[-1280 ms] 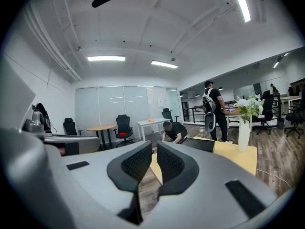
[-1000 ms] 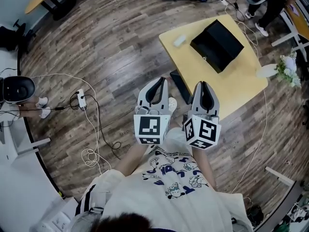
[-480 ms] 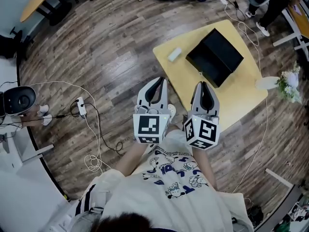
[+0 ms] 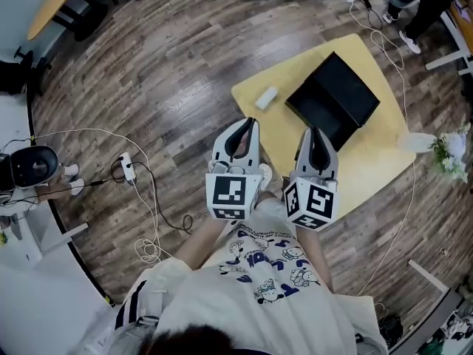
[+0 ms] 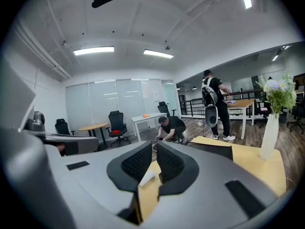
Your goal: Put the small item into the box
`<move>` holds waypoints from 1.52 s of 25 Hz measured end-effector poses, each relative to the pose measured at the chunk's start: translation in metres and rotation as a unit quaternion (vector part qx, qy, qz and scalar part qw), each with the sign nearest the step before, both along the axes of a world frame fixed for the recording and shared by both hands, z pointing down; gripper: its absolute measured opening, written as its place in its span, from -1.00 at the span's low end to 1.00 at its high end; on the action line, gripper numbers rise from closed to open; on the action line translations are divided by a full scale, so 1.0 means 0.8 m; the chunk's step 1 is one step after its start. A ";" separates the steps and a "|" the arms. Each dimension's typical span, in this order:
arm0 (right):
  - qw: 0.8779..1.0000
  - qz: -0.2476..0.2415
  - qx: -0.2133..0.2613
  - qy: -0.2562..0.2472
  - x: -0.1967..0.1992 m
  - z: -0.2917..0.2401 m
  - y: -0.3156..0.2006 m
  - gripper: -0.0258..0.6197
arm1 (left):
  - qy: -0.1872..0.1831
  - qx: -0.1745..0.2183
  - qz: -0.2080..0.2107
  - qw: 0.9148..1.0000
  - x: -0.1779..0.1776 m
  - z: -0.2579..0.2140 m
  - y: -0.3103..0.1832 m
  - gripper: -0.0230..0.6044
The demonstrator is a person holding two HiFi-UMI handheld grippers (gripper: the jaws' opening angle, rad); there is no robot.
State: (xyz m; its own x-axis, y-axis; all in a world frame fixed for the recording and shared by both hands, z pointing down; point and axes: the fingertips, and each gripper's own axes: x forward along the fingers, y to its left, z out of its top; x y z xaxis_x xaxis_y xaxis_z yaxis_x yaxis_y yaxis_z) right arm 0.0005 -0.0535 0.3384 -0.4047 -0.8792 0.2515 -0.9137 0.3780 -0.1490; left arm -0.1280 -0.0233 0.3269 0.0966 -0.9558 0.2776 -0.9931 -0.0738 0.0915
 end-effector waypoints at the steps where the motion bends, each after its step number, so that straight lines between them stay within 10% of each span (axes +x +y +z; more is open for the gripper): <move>1: 1.000 -0.001 -0.002 0.001 -0.002 0.002 -0.004 -0.77 | 0.002 -0.002 -0.001 1.000 -0.002 0.002 -0.005 -0.86; 38: 0.991 0.095 -0.096 0.020 0.010 0.072 -0.064 -0.77 | 0.013 -0.158 0.102 0.982 0.004 0.145 -0.106 -0.85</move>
